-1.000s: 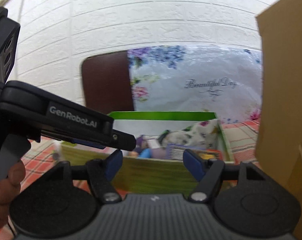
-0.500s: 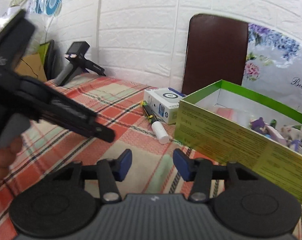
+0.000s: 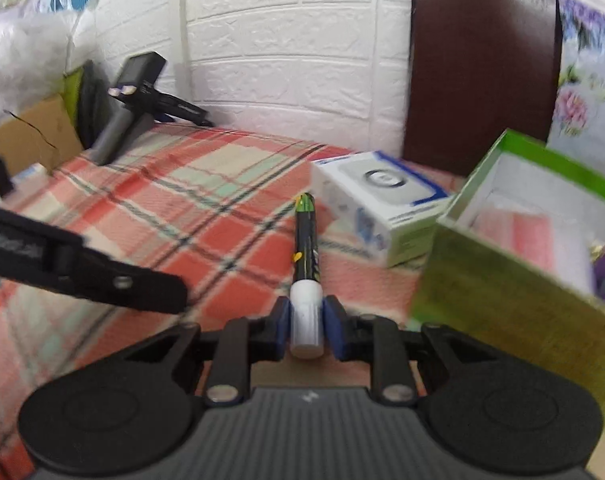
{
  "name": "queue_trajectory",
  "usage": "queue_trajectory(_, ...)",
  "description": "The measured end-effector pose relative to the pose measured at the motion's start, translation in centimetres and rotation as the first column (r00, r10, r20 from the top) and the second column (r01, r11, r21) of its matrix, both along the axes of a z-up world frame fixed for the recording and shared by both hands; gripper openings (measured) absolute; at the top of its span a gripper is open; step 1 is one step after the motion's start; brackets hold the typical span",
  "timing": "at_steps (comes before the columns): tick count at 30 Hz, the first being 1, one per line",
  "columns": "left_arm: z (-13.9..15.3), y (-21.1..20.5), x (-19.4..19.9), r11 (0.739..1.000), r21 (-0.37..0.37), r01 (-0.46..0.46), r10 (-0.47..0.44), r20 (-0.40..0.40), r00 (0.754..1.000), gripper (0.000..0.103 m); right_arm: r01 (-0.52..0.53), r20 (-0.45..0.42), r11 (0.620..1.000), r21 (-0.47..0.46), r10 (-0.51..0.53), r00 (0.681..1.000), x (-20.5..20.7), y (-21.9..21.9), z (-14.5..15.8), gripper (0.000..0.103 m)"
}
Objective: Organize objects
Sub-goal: 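Grasp the white-capped marker with the right gripper, then drop the marker into the green box with the right gripper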
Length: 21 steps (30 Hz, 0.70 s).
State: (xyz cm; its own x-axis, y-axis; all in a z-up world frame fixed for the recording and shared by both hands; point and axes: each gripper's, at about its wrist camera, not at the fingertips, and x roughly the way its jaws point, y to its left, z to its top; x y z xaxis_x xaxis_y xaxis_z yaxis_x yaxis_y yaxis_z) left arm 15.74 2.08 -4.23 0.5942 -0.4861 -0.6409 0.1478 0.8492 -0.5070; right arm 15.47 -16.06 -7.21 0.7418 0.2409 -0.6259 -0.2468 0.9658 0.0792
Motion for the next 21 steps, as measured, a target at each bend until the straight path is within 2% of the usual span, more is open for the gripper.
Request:
queue_trajectory(2,-0.1,0.1,-0.1,0.999,-0.034,0.001,-0.001,-0.014,1.000,0.068,-0.023,-0.054,0.988,0.152,0.032,0.998,-0.7,-0.4,0.1,0.020)
queue_trajectory(5,-0.2,0.4,-0.3,0.997,-0.077,-0.005,0.002,-0.040,0.999,0.065,-0.046,-0.100,0.935,0.352,0.086,0.991,-2.6,-1.1,0.0,0.020)
queue_trajectory(6,-0.2,0.5,-0.3,0.996,-0.091,-0.005,0.000,-0.049,0.999,0.060,-0.052,-0.101,0.915,0.399,0.100,0.990,-3.3,-1.2,0.1,0.020)
queue_trajectory(8,-0.2,0.2,-0.5,0.995,-0.098,0.002,-0.009,-0.066,0.998,0.031,-0.064,-0.091,0.886,0.458,0.119,0.989,-4.7,-1.4,0.5,0.020)
queue_trajectory(11,0.7,-1.0,-0.8,0.993,-0.109,0.039,-0.044,-0.053,0.998,0.021,-0.079,-0.056,0.892,0.446,0.116,0.992,-6.2,-1.3,1.2,0.020)
queue_trajectory(17,4.6,-7.0,-0.2,0.984,-0.048,0.171,-0.169,0.046,0.985,0.020,-0.028,0.061,0.914,0.405,0.004,0.998,-7.7,-3.9,3.3,0.020)
queue_trajectory(21,7.4,-13.2,1.8,0.961,0.012,0.276,-0.275,0.121,0.954,0.020,0.053,0.167,0.933,0.355,-0.118,0.979,-7.3,-7.2,5.0,0.020)
